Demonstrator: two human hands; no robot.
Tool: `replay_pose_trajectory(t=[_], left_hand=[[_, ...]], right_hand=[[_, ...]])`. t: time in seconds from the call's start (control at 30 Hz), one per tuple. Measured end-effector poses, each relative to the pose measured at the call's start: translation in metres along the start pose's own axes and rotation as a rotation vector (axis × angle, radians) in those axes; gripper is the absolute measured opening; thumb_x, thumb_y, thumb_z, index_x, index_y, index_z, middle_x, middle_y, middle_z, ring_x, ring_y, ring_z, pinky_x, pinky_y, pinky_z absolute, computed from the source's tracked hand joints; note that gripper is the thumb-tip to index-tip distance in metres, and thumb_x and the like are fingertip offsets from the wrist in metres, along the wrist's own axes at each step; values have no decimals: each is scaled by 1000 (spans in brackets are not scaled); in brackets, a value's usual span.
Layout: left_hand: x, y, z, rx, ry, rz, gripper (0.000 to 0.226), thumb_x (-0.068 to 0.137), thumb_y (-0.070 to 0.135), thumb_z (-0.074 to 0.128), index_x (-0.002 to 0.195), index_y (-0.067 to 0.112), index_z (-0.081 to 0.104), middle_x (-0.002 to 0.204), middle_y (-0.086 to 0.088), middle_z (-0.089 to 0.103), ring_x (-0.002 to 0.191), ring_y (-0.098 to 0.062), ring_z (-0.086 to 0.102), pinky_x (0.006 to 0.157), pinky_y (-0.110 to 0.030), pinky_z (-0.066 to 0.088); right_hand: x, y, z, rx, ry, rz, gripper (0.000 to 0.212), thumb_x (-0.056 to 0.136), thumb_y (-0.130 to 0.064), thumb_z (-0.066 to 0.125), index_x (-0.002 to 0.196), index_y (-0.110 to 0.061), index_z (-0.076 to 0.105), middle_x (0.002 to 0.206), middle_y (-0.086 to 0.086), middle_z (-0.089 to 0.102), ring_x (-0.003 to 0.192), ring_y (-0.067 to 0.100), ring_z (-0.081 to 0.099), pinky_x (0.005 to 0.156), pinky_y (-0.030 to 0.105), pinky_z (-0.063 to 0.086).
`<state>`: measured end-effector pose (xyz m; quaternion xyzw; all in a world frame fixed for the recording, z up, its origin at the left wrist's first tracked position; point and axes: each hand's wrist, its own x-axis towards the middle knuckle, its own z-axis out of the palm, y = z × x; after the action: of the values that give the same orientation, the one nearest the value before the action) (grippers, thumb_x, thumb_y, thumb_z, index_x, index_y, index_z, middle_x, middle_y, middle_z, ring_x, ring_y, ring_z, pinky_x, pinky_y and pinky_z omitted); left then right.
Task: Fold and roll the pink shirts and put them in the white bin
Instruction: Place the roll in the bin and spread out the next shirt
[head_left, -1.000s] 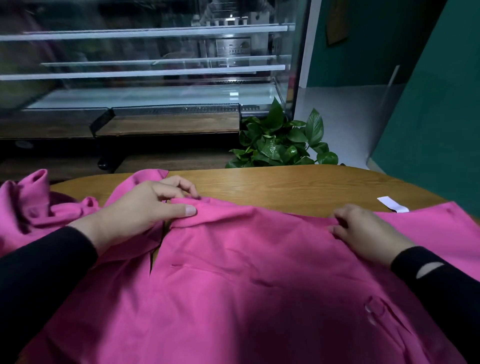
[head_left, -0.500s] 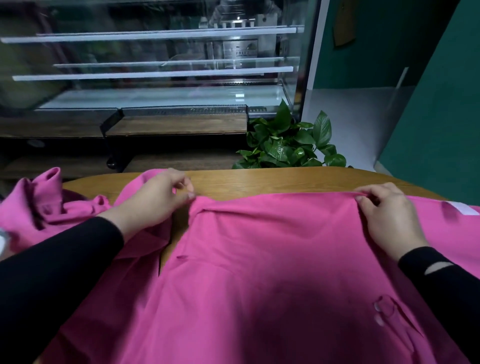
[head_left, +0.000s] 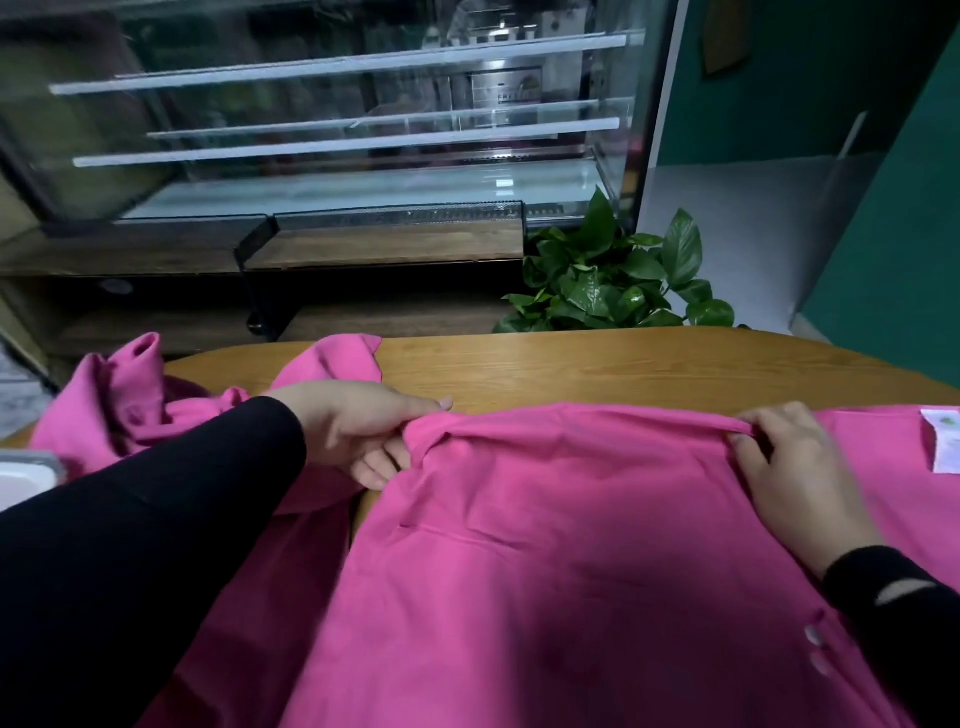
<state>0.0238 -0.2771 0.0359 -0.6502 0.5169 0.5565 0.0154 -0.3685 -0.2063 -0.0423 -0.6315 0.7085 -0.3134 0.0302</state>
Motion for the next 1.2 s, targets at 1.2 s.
replay_pose_trajectory(t=[1.2], left_hand=[[1, 16, -28, 85, 291, 255, 19, 85, -2, 71, 88, 17, 66, 53, 1, 53, 43, -9, 44, 41, -18, 36]], right_hand=[[0, 3, 9, -46, 0, -98, 11, 98, -20, 57, 94, -11, 64, 91, 0, 49, 86, 21, 48, 81, 38, 43]])
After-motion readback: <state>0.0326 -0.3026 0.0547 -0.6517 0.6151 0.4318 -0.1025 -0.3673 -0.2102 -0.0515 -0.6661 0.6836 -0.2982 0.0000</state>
